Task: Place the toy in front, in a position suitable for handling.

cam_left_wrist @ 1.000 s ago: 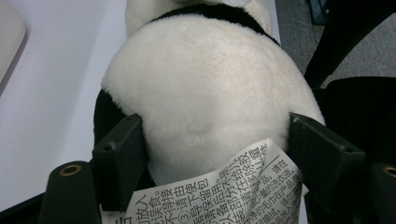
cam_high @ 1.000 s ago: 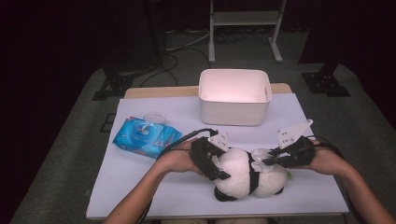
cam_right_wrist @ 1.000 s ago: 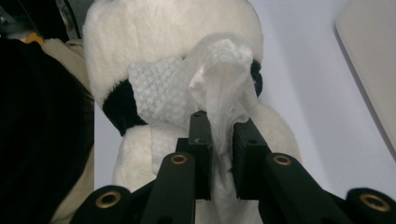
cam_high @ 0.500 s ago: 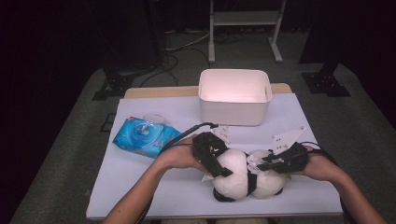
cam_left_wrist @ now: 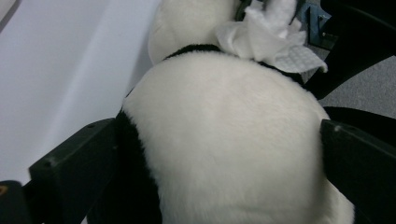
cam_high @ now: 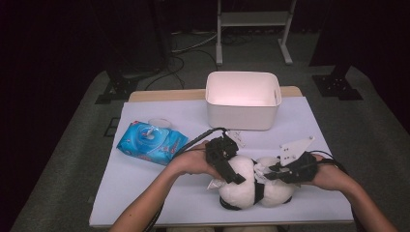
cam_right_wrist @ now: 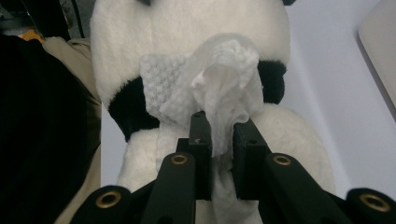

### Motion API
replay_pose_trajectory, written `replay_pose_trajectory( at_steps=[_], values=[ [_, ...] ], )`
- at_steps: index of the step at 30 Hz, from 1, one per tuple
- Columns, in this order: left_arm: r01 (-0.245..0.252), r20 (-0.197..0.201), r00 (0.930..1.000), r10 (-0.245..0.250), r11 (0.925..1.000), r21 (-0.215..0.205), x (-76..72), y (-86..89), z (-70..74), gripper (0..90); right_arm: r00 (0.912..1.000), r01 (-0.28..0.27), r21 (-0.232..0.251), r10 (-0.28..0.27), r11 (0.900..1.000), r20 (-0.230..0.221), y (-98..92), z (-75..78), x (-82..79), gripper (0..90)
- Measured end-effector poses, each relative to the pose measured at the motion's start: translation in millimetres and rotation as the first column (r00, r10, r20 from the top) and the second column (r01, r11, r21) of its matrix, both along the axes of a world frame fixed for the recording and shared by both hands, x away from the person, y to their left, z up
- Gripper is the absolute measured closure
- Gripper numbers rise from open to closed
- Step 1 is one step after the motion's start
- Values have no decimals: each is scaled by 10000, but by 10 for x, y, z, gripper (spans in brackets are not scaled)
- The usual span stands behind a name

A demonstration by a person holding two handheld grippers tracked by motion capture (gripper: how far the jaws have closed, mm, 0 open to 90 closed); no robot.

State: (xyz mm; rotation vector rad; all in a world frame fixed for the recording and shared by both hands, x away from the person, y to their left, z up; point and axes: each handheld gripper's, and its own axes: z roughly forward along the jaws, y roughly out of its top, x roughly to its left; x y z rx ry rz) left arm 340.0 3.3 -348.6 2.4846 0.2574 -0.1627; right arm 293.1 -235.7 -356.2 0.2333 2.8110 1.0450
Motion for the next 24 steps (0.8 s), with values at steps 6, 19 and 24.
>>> replay_pose_trajectory(
  at_steps=[6,19,24],
  values=[
    [334,-282,9991,-329,9992,197,39,-63,-58,0,10000,-91,-103,91,9999,-12,35,0,-3,793],
    [1239,-195,9922,-1235,9920,225,147,-107,26,185,9996,-38,460,25,9989,292,-61,54,50,790],
    [1719,249,9844,-1743,9820,787,179,-163,144,202,9993,62,779,-90,9969,351,-94,85,94,789]
  ],
)
